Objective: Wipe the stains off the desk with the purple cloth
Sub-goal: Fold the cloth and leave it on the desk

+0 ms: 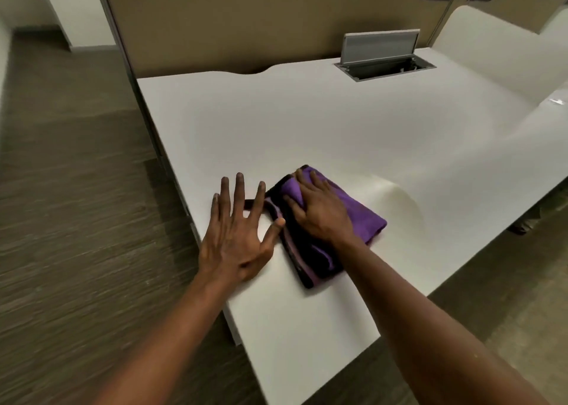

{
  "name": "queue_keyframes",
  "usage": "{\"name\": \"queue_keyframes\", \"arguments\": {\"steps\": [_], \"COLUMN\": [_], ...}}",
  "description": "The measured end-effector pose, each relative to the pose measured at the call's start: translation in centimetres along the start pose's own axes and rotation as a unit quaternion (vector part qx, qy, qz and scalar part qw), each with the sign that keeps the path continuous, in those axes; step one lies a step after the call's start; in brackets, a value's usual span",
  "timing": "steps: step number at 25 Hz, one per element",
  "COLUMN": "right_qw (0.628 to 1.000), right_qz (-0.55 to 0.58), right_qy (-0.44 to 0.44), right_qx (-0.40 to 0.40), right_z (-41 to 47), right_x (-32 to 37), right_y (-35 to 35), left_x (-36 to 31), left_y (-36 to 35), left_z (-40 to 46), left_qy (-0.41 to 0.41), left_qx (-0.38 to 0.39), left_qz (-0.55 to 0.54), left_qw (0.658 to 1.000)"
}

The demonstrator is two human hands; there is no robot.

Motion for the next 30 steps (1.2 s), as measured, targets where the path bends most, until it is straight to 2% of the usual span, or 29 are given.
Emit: {"name": "queue_keyframes", "arguments": {"steps": [2, 5, 9, 13, 16, 20, 24, 27, 30], "right_qw": [0.999, 0.998, 0.998, 1.0, 0.999, 1.0, 0.998, 0.998, 1.0], "right_qz": [0.009, 0.019, 0.007, -0.006, -0.001, 0.015, 0.041, 0.047, 0.009], "right_qy": [0.04, 0.043, 0.053, -0.024, -0.041, -0.009, 0.029, 0.042, 0.022], "right_qx": [0.018, 0.032, 0.035, -0.017, -0.029, -0.006, 0.031, 0.032, 0.011], "right_z": [0.5, 0.4, 1.2, 1.8, 1.0, -7.0, -14.8, -12.3, -5.4], "right_x": [0.8, -0.1, -4.4, -13.2, -14.4, -13.2, -12.9, -14.8, -18.0], "right_y": [0.0, 0.6, 2.3, 6.0, 6.5, 5.8, 6.3, 7.1, 7.7], "left_x": [0.2, 0.4, 0.7, 1.1, 0.9, -0.1, -1.2, -1.0, -1.1], "left_y": [-0.1, -0.2, -0.5, -1.1, -0.9, 0.0, 0.1, 0.1, 0.0], "left_z": [0.2, 0.2, 0.3, 0.5, 0.5, 1.0, 0.8, 0.9, 0.8], "left_qy": [0.005, 0.008, 0.015, 0.028, 0.033, 0.108, 0.097, 0.105, 0.102], "left_qx": [0.006, 0.026, 0.037, 0.039, 0.045, 0.066, 0.038, 0.029, 0.018], "left_qz": [-0.003, -0.001, 0.025, 0.041, 0.043, -0.006, 0.03, 0.028, 0.016], "left_qw": [1.0, 1.0, 0.999, 0.998, 0.998, 0.992, 0.994, 0.994, 0.994]}}
Point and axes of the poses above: each hand's wrist, its own z-axis towards the middle knuckle, its own y-axis out of the back of the hand, x = y × z, the point moved 4 cm from there along z, towards the middle knuckle, and after that the axes turned 15 degrees about y, right-handed, at the moved point
